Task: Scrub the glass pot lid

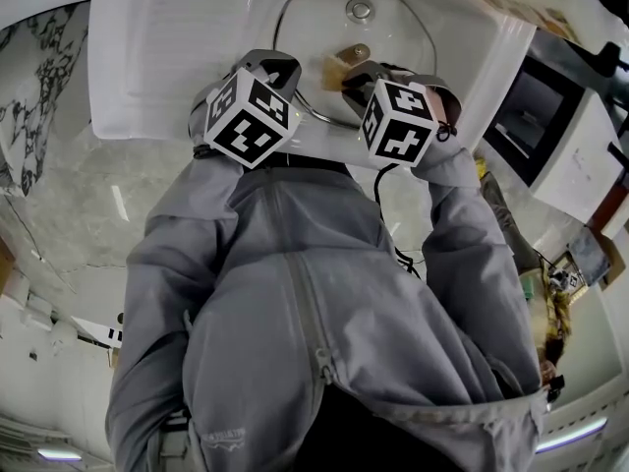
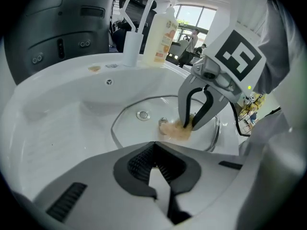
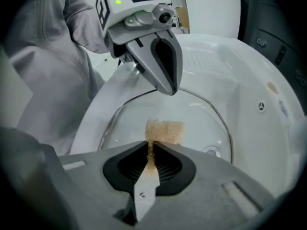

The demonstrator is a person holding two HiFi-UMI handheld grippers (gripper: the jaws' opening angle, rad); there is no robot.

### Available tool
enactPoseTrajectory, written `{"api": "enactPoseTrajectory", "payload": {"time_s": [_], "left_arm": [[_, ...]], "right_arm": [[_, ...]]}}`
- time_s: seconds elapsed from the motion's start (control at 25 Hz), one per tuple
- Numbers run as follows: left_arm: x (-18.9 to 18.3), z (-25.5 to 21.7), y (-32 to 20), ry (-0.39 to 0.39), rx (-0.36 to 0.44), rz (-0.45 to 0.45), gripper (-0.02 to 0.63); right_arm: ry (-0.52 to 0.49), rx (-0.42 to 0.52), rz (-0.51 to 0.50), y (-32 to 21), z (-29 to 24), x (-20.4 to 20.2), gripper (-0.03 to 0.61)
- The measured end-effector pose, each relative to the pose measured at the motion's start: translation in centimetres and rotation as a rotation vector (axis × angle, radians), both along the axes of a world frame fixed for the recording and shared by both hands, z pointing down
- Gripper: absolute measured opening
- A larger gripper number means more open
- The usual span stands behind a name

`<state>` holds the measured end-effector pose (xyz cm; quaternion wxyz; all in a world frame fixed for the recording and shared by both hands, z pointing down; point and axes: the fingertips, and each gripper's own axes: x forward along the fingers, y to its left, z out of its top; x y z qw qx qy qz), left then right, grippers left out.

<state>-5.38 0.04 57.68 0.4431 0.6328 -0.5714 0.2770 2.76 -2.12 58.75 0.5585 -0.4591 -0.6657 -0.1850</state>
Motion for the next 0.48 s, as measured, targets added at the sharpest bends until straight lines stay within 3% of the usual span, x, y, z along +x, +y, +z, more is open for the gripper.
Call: {"api": "enactPoseTrajectory", "payload": {"time_s": [0.48], "left_arm": [[0.5, -0.5, 0.2, -0.016, 0.000, 0.022, 0.006]], "right_arm": [[0.204, -0.161, -0.053, 0.7, -3.9, 3.8, 0.037]]}}
